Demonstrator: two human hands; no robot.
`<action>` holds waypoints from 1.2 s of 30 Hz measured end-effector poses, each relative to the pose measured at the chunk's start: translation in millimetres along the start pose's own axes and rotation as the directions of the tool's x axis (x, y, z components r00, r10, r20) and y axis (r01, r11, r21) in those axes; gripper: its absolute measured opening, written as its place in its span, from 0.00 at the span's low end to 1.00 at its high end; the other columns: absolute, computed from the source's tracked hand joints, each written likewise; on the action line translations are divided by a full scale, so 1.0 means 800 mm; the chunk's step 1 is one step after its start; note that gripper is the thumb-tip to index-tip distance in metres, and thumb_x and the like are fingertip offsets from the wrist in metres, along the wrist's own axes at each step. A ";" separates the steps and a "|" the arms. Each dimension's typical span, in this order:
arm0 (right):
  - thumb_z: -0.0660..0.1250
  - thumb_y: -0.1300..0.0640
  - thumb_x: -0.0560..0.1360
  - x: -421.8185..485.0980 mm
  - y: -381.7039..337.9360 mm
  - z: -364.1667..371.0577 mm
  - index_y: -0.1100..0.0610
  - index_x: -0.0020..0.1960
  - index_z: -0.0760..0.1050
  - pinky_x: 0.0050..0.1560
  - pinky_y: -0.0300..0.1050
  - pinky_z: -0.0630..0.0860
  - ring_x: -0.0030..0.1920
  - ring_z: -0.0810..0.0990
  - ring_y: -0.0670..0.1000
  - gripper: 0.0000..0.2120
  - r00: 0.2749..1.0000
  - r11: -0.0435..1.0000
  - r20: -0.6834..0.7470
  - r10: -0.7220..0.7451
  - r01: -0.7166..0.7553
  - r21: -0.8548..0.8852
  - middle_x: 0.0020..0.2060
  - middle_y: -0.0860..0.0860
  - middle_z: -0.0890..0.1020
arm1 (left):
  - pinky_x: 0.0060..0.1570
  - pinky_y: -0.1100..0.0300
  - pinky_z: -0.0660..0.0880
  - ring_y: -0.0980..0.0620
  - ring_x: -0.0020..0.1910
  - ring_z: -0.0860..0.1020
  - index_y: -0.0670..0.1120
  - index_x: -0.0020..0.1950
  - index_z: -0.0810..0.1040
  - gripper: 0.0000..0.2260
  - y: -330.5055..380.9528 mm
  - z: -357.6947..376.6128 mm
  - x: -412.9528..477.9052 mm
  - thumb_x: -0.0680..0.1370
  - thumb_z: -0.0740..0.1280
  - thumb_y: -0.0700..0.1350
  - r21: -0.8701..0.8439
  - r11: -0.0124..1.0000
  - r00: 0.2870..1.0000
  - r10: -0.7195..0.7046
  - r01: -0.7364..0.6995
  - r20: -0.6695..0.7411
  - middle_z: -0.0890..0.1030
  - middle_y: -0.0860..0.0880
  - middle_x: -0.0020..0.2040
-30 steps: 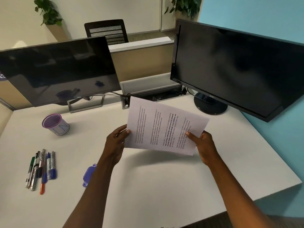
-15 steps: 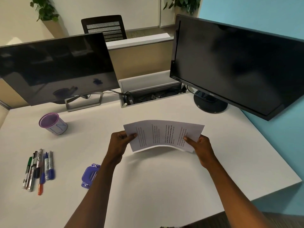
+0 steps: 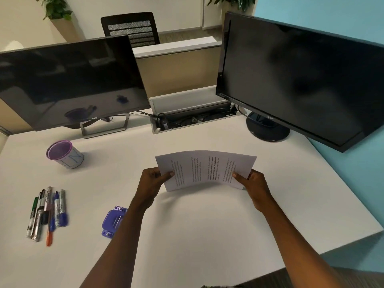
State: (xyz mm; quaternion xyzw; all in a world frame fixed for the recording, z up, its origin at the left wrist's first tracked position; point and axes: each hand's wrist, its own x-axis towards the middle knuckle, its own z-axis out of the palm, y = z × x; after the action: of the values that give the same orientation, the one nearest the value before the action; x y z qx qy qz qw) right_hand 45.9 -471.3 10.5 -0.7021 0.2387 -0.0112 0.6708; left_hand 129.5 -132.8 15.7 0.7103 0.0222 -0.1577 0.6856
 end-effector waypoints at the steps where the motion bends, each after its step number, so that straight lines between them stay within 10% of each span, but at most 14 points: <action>1: 0.76 0.58 0.75 0.001 0.001 0.000 0.50 0.60 0.80 0.45 0.36 0.83 0.53 0.86 0.50 0.14 1.000 1.000 0.000 0.003 -0.003 0.010 0.52 0.47 0.87 | 0.59 0.53 0.83 0.48 0.56 0.87 0.51 0.51 0.90 0.07 -0.001 0.000 0.000 0.77 0.76 0.40 0.009 1.000 1.000 -0.006 0.006 0.001 0.89 0.47 0.54; 8: 0.76 0.57 0.75 -0.001 -0.005 0.000 0.44 0.57 0.80 0.44 0.37 0.83 0.54 0.86 0.52 0.14 1.000 1.000 -0.001 -0.015 0.015 0.006 0.53 0.48 0.87 | 0.63 0.42 0.82 0.48 0.55 0.87 0.52 0.53 0.90 0.07 0.003 0.000 -0.001 0.76 0.76 0.48 0.094 0.995 1.000 0.019 -0.017 -0.023 0.89 0.48 0.53; 14: 0.78 0.53 0.73 -0.001 -0.055 -0.003 0.50 0.79 0.60 0.73 0.56 0.69 0.76 0.68 0.55 0.41 0.930 0.920 -0.226 -0.290 0.207 -0.332 0.77 0.51 0.68 | 0.53 0.39 0.84 0.46 0.48 0.88 0.52 0.49 0.90 0.04 0.054 -0.005 0.006 0.79 0.75 0.46 0.341 0.936 0.993 0.108 -0.086 -0.046 0.90 0.50 0.46; 18: 0.77 0.50 0.73 -0.002 -0.109 0.019 0.47 0.81 0.56 0.71 0.39 0.61 0.77 0.62 0.47 0.44 0.854 0.720 0.047 -0.518 0.466 -0.515 0.80 0.48 0.64 | 0.42 0.50 0.84 0.45 0.44 0.88 0.47 0.53 0.89 0.06 0.098 0.007 0.010 0.80 0.73 0.45 0.546 0.819 0.978 0.208 -0.174 0.000 0.90 0.47 0.46; 24: 0.75 0.51 0.75 0.002 -0.137 0.046 0.50 0.73 0.74 0.69 0.44 0.69 0.70 0.75 0.50 0.27 0.759 0.485 0.359 -0.544 0.633 -0.603 0.72 0.49 0.76 | 0.40 0.58 0.79 0.47 0.47 0.85 0.47 0.57 0.89 0.08 0.153 0.030 -0.004 0.80 0.72 0.40 0.693 0.625 0.919 0.363 -0.361 0.151 0.89 0.48 0.55; 29: 0.69 0.51 0.79 -0.003 -0.130 0.047 0.49 0.59 0.83 0.40 0.23 0.76 0.43 0.83 0.42 0.10 0.805 0.654 0.297 -0.514 0.592 -0.472 0.50 0.45 0.86 | 0.40 0.62 0.76 0.47 0.45 0.83 0.45 0.59 0.88 0.10 0.170 0.026 -0.015 0.79 0.74 0.44 0.675 0.634 0.906 0.403 -0.377 0.127 0.89 0.47 0.55; 36: 0.71 0.51 0.79 -0.023 -0.127 0.033 0.44 0.53 0.83 0.38 0.32 0.80 0.45 0.86 0.43 0.05 0.892 0.904 0.229 -0.390 0.418 -0.086 0.45 0.39 0.87 | 0.47 0.57 0.85 0.46 0.48 0.88 0.46 0.54 0.88 0.10 0.154 -0.025 -0.021 0.75 0.79 0.45 0.403 0.874 0.962 0.252 -0.271 0.102 0.90 0.51 0.49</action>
State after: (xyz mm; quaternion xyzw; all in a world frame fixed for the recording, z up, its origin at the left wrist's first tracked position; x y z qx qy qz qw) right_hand 70.7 -441.4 109.7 -0.7768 0.0166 -0.0618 0.6265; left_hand 147.6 -117.1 139.7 0.8318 -0.1237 -0.0811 0.5350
